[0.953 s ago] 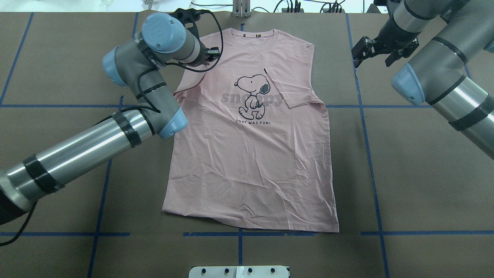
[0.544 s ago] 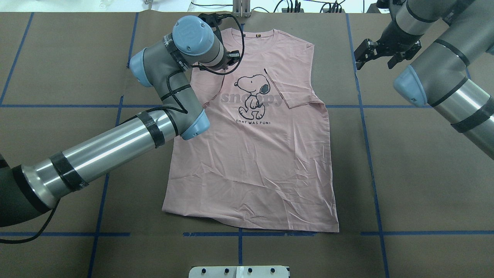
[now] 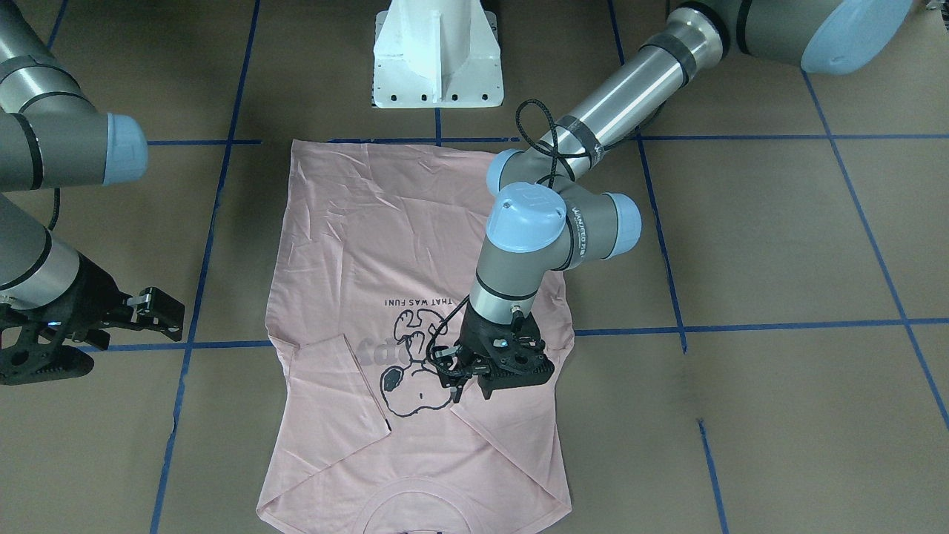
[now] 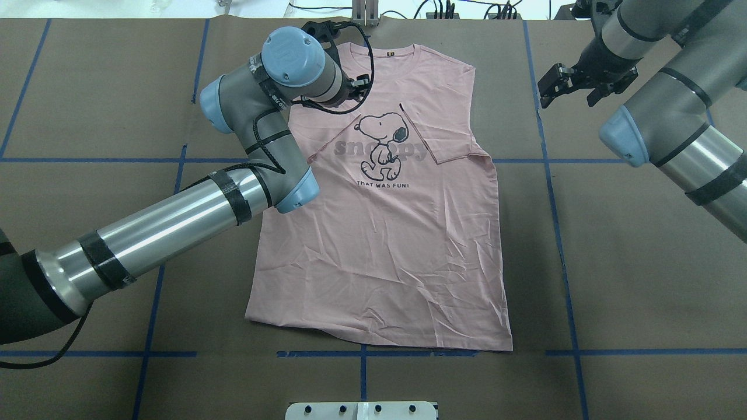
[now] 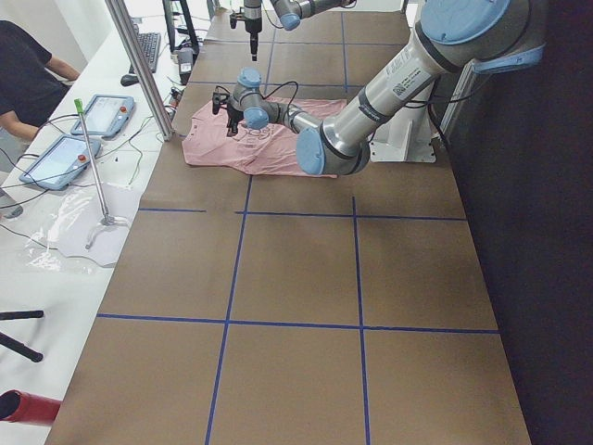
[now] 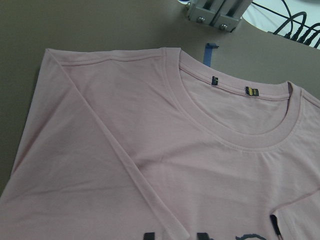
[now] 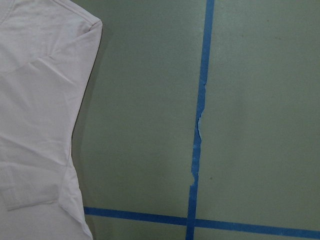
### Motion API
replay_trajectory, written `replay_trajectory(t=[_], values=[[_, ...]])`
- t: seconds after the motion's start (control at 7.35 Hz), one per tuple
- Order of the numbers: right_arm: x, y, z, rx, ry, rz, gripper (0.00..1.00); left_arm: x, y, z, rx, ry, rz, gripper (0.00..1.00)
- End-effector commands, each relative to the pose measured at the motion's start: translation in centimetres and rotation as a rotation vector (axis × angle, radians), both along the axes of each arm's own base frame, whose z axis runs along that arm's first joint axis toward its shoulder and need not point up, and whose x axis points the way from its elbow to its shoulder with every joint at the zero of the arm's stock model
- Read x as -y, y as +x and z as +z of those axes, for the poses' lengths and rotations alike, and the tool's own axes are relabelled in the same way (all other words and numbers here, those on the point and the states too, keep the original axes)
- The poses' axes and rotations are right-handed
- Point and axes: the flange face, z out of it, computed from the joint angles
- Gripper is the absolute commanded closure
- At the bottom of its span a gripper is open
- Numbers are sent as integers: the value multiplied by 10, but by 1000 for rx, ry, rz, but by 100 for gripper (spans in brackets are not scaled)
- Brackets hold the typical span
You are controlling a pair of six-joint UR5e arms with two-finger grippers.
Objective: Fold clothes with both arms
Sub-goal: 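Grasp the sleeve nearest the left gripper and fold it inward over the body, then release the sleeve with the left gripper while the right gripper moves to the hem corner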
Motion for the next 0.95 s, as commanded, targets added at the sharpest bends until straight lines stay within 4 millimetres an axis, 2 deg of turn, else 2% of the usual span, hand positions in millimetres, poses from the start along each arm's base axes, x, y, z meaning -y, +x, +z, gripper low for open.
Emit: replay_trajectory(t=[0.0,0.27,0.54,0.68,0.82], values=[[-9,4,-1,16,-12,23,0,-17,-19,-16,-47,37,9,0],[-62,-13,-9,77,-61,80,0,-57,-51,-11,-30,-29,95,0],[-154,-38,-7,96,-115,166,0,-111,-111,23,-9,-6,136,0],[-193,-53,-16,105,-158,199,0,-136,-139,37,10,12,167,0],[-225,-74,-23,111,-204,233,0,-151,-158,44,9,33,173,0]])
